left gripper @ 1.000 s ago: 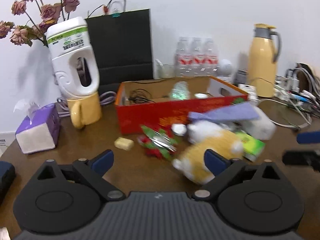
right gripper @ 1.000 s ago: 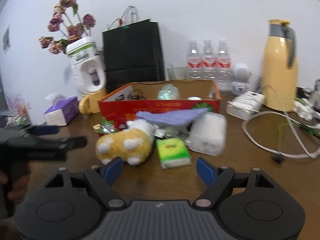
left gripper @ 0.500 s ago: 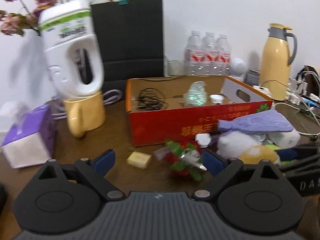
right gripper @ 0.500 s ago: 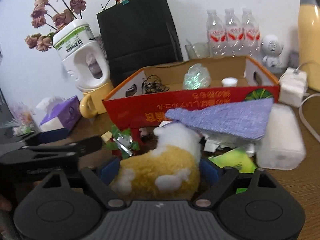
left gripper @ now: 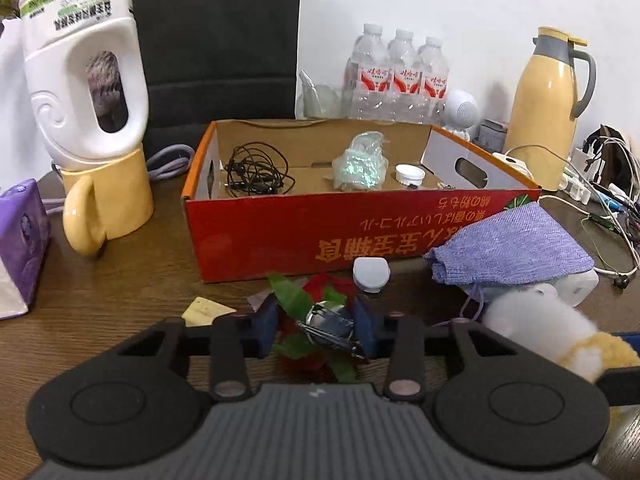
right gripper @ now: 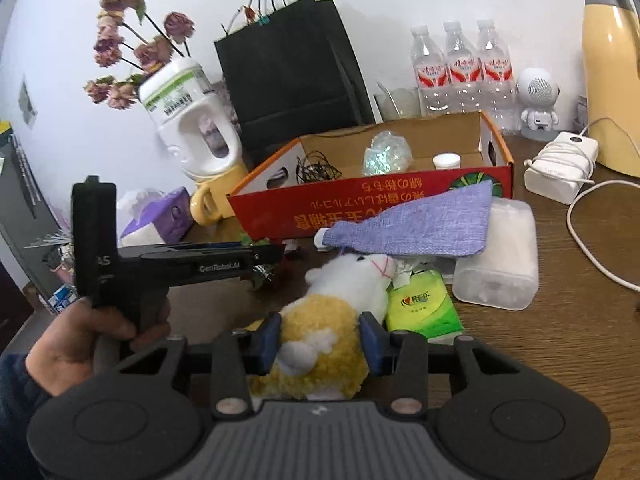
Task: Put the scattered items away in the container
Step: 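Grasp the yellow plush toy with the right tool while the left tool grasps the red-green bow, then lift the plush toy and bow and carry both toward the box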
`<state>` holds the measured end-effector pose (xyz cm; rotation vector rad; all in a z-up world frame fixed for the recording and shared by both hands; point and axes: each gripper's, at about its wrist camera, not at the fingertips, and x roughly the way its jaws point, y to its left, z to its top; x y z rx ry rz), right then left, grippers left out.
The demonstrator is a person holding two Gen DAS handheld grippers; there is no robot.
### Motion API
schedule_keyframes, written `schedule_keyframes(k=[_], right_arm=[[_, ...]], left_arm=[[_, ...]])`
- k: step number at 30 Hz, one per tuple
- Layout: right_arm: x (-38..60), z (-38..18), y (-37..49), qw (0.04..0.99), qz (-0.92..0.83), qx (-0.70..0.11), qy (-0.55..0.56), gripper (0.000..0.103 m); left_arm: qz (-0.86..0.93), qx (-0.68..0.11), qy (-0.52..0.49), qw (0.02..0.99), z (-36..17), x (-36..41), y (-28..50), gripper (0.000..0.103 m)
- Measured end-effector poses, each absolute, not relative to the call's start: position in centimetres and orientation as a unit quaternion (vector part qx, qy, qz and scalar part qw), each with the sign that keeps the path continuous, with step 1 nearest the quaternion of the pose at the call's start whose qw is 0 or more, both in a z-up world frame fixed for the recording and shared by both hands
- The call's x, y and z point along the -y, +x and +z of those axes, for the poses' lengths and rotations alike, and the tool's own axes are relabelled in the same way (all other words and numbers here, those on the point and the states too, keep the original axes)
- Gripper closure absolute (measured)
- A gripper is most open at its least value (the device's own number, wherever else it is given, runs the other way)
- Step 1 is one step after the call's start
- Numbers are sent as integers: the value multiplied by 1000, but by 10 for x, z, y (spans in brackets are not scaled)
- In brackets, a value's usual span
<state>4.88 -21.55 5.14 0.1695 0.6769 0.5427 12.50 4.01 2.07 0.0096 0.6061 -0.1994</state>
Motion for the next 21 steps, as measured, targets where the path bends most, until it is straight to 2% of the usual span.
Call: schedule_keyframes(k=[10,14,16,20,21], right_arm=[[226,57,27,906,278,-303,96,63],[219,67,9,932,251,-259,46,68],[218,68,6,932,247,-263,43,68],[230,63,-4,926,230,-291,72,64],[233,63,-8,925,229,-293,81,57]], left_arm=[[-51,-248,-42,967,46,-52,56,66],[-33,-211,-32,976,59,-44,11,66],[-33,-206,-27,978,63,-40,-6,66],[-49,-209,-22,976,64,-38,-32,66],[-47,-210,-18,976,63,-37,-38,66]])
